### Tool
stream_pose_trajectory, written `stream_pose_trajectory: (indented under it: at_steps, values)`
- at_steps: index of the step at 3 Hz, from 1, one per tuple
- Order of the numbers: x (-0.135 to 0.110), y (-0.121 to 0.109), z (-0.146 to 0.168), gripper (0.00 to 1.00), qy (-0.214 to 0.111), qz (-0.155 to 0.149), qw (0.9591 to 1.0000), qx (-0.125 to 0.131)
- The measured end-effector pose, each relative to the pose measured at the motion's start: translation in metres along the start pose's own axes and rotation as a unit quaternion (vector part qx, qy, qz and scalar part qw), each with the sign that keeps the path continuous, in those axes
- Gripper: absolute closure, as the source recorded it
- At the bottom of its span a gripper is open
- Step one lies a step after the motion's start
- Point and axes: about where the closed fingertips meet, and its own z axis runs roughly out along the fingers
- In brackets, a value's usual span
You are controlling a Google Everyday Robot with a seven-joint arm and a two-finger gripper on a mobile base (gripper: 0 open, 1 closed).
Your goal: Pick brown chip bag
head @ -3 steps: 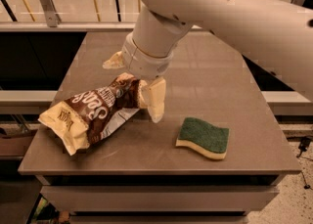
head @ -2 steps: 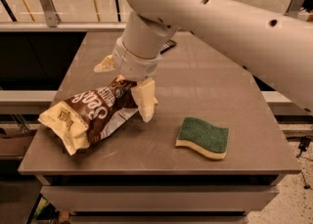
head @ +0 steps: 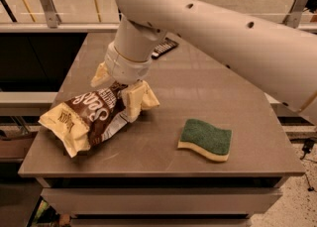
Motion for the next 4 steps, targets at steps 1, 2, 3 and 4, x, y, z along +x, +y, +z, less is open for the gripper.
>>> stream_pose_trajectory:
  at_steps: [1,2,3,4]
  values:
    - [-0.0010,-0.0001,0.0004,0.44,0.000,-0.001,1.0000,0.000]
    - [-0.0020,-0.0001,0.0007,0.68,0.000,-0.002,1.0000,-0.001]
    - [-0.0031,-0.0002,0.0009,0.90,0.000,-0.003,1.0000,-0.001]
    - [-0.0039,-0.0002,0.0011,1.00,0.000,-0.004,1.0000,-0.001]
